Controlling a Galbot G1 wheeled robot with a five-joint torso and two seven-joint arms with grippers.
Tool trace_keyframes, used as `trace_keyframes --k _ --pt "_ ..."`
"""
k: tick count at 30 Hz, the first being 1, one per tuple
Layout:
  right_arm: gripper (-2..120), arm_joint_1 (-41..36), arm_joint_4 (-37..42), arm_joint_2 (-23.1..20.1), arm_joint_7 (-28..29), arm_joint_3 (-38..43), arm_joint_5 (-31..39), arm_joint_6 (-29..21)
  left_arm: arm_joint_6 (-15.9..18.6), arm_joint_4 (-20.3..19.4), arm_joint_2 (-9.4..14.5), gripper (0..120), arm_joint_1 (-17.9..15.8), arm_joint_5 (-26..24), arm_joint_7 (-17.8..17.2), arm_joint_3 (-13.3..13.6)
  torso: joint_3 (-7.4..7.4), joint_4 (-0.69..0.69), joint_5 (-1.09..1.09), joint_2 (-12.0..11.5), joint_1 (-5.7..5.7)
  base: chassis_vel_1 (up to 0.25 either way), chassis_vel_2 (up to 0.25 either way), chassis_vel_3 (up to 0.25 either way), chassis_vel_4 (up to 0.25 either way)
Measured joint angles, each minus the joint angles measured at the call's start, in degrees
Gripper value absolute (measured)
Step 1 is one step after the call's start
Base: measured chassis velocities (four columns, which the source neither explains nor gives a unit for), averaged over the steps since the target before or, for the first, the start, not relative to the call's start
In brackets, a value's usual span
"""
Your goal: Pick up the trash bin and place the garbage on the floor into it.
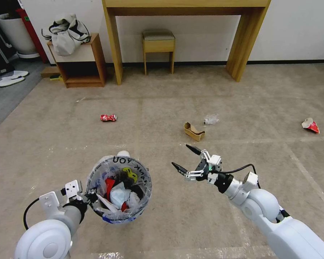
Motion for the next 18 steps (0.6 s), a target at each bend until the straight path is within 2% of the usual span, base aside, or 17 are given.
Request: trace_keyframes --k 10,13,18 --pt "100 0.3 -0.2 0.2 -0.6 -0.3 -0.8 -0.3 -0.1 0.2 -0.3 0 -0.3 -0.2 -0.1 -0.2 0.00 0.00 0.01 0.0 0.00 0.011 0.009 -0.014 -0.013" --pt "100 0.3 -0.2 0.2 -0.6 -0.3 -0.7 -0.3 -0.2 0.2 -0.4 0 -0.4 -0.2 -0.1 -0.2 0.00 -0.01 0.01 0.0 0.00 0.129 0.103 -0.115 -0.130" --pt "100 0.3 -0.4 0.2 -0.7 -0.5 0.2 0.6 -0.3 0.4 -0.5 0 -0.5 -0.1 -0.1 -0.2 0.00 0.01 -0.01 0.0 0.00 0.215 0.209 -0.188 -0.189"
